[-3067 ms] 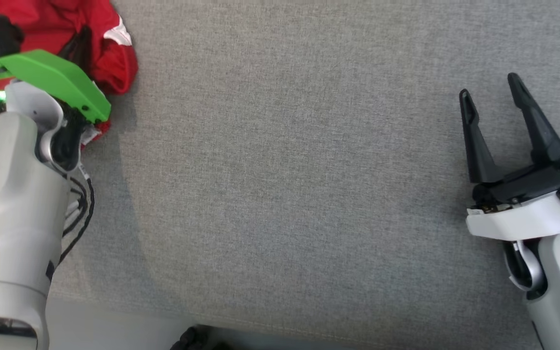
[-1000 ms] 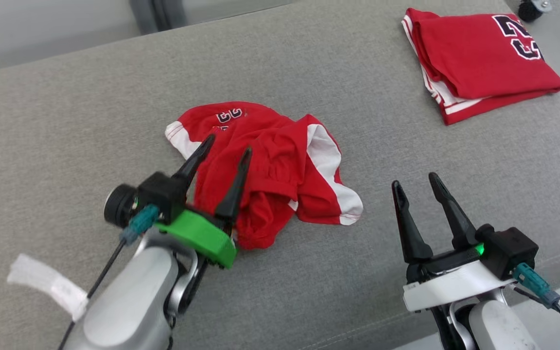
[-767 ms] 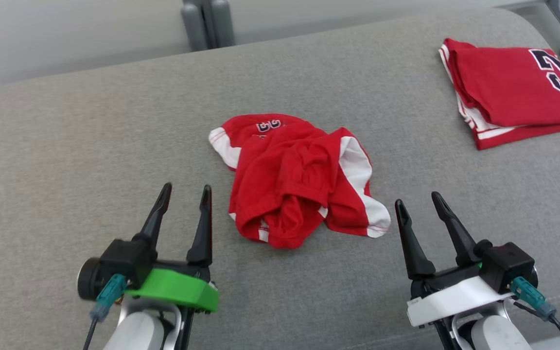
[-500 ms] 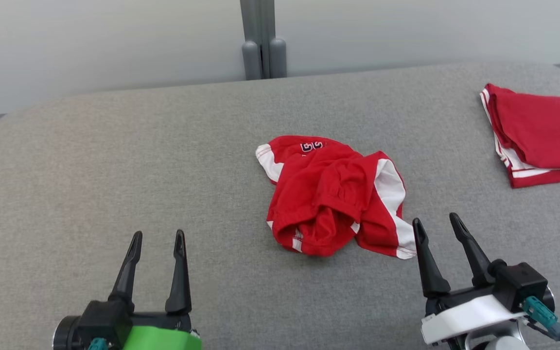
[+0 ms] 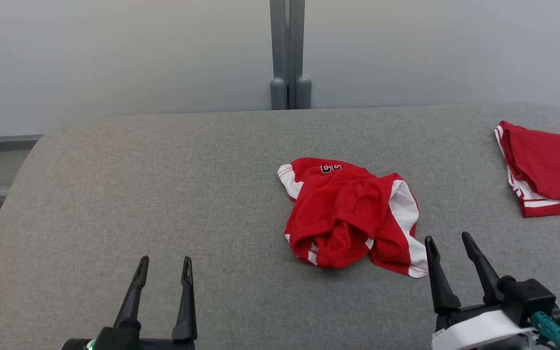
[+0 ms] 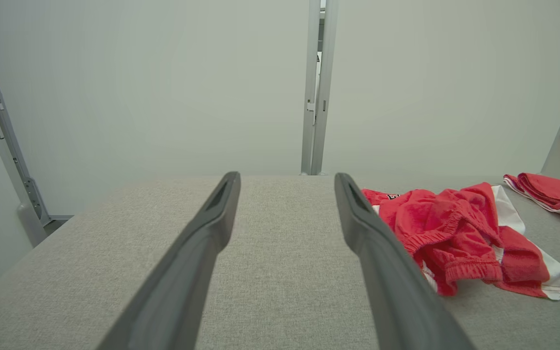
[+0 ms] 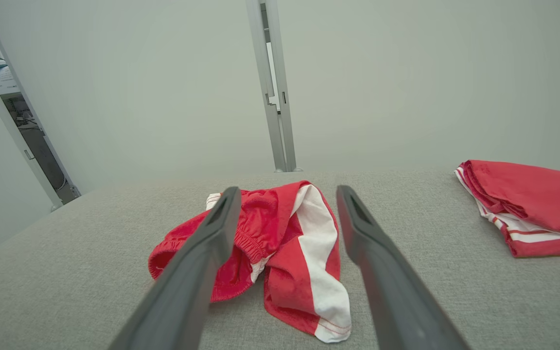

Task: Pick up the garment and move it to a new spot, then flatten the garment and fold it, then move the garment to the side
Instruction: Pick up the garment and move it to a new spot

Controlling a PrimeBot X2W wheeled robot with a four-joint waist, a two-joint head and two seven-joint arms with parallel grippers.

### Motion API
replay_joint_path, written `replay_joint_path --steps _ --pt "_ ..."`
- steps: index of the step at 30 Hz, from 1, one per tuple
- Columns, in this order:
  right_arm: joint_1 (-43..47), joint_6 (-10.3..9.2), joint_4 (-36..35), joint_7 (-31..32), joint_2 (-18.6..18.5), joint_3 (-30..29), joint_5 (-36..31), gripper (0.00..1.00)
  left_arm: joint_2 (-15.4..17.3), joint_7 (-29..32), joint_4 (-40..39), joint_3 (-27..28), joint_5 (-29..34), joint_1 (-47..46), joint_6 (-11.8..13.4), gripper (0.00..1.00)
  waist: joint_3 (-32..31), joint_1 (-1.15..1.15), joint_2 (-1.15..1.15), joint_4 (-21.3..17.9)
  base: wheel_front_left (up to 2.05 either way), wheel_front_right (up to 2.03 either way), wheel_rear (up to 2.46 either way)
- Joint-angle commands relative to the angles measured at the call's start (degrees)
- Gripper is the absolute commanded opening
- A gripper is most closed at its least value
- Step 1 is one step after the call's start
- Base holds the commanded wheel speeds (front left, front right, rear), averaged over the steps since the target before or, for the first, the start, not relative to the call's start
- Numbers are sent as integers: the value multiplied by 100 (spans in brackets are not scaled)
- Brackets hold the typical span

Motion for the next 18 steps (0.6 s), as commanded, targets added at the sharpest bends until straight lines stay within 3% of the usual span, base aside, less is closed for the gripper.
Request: replay_joint_path --steps 1,18 --pt "31 0 15 1 -22 5 -10 100 -6 0 -12 -22 4 -28 39 100 0 0 0 -12 0 0 0" --pt "69 0 106 1 -20 142 6 100 -6 0 48 -45 21 -93 95 100 -72 0 0 -60 0 0 0"
